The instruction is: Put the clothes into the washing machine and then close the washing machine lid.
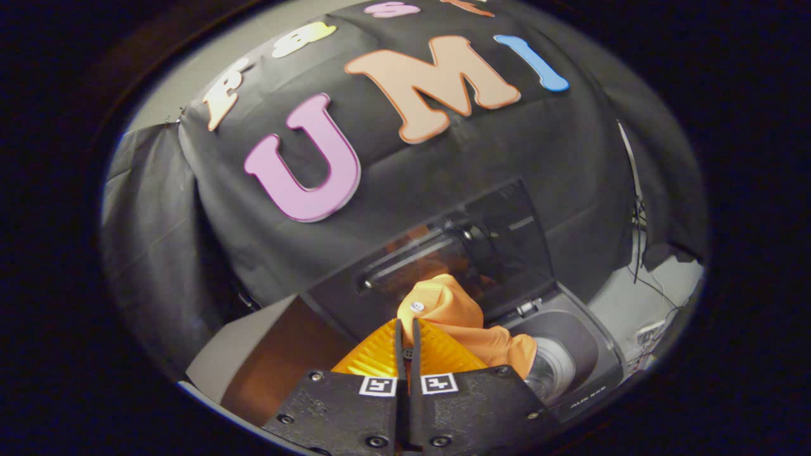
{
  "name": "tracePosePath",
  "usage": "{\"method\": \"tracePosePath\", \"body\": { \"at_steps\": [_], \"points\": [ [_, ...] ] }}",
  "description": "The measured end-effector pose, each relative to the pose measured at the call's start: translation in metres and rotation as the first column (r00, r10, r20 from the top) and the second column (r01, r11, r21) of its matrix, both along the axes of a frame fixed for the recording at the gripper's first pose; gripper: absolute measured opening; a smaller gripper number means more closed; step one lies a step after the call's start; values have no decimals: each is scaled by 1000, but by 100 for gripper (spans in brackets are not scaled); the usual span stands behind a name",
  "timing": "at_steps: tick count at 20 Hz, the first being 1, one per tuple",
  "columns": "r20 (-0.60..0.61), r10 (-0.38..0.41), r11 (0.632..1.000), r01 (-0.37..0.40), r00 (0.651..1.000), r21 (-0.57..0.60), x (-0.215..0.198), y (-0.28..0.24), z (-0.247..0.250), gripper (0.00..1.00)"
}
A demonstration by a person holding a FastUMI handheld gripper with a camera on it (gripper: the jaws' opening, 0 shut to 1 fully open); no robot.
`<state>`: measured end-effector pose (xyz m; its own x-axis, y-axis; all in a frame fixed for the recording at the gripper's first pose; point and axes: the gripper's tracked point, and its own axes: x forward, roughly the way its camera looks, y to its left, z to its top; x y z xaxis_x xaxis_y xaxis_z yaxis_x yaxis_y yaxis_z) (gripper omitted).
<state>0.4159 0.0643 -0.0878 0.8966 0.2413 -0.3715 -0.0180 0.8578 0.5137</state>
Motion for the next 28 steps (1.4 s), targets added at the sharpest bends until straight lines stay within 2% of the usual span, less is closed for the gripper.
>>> {"method": "tracePosePath", "body": {
  "at_steps": [6, 11, 13, 16, 20, 22, 25, 28],
  "points": [
    [-107, -27, 999, 24, 994, -22, 23, -2, -69, 0],
    [-171, -45, 996, 32, 984, -81, 14, 0, -110, 1],
    [-238, -67, 992, 40, 969, -117, 4, -1, -129, 3],
    [-230, -69, 989, 36, 971, -142, 4, 4, -118, 41],
    [-200, -60, 974, 14, 978, -224, -1, 6, -81, 89],
    [-183, -57, 963, 5, 981, -271, -5, 6, -59, 98],
    [-144, -44, 943, -6, 989, -333, -5, 6, -23, 98],
    [-92, -41, 940, 7, 995, -342, -1, 10, 15, 98]
  ]
}}
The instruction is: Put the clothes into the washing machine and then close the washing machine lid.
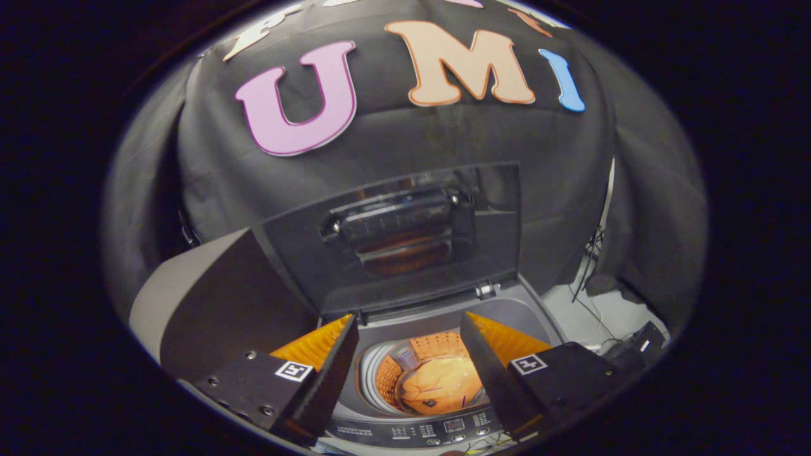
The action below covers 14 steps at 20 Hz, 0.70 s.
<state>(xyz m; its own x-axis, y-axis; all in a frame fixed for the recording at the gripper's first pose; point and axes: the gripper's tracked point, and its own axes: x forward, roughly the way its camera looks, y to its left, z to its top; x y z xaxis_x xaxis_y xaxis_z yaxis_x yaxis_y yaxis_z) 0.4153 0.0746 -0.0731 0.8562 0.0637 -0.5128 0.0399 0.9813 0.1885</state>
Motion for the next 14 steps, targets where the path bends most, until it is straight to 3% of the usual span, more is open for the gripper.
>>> {"method": "tracePosePath", "body": {
  "at_steps": [8, 14],
  "points": [
    [122, -6, 1000, 6, 992, 2, 44, 12, 59, 97],
    [254, -21, 1000, 16, 967, 23, 95, 14, 95, 97]
  ]
}}
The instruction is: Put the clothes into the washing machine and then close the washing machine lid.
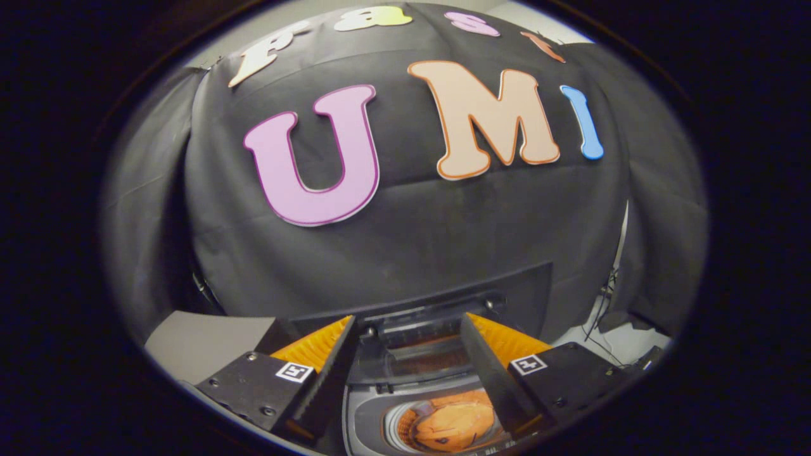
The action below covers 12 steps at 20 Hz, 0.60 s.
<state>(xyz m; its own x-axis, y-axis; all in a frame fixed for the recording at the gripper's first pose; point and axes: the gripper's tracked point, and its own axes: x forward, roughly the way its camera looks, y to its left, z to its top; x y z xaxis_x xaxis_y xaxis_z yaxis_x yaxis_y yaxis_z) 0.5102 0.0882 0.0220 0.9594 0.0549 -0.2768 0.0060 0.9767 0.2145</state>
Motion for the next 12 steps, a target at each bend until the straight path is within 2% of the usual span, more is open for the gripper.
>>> {"method": "tracePosePath", "body": {
  "at_steps": [4, 8, 12],
  "points": [
    [91, -51, 998, 54, 995, -33, 42, -12, 14, 97],
    [65, -69, 996, 73, 995, -56, 76, -9, -10, 97],
    [91, -84, 994, 90, 992, -65, 96, -2, -15, 97]
  ]
}}
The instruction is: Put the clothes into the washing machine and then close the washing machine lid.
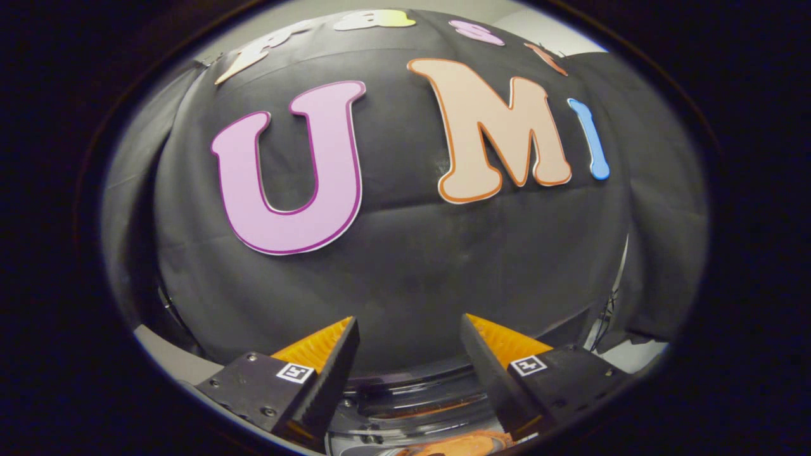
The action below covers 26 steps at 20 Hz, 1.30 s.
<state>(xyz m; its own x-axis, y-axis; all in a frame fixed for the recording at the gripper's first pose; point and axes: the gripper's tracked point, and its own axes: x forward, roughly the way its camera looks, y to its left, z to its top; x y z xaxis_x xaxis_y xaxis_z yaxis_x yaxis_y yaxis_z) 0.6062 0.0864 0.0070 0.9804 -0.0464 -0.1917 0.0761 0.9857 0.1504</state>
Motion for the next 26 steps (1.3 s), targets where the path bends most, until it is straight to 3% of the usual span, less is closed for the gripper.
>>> {"method": "tracePosePath", "body": {
  "at_steps": [9, 12, 14, 26],
  "points": [
    [-9, 20, 999, -21, 1000, -41, 14, 12, -16, 97],
    [-23, 70, 980, -73, 997, -186, 13, 15, -25, 97],
    [-3, 67, 990, -67, 998, -120, 11, 14, -21, 98],
    [9, 46, 988, -44, 999, -148, -30, 7, -18, 98]
  ]
}}
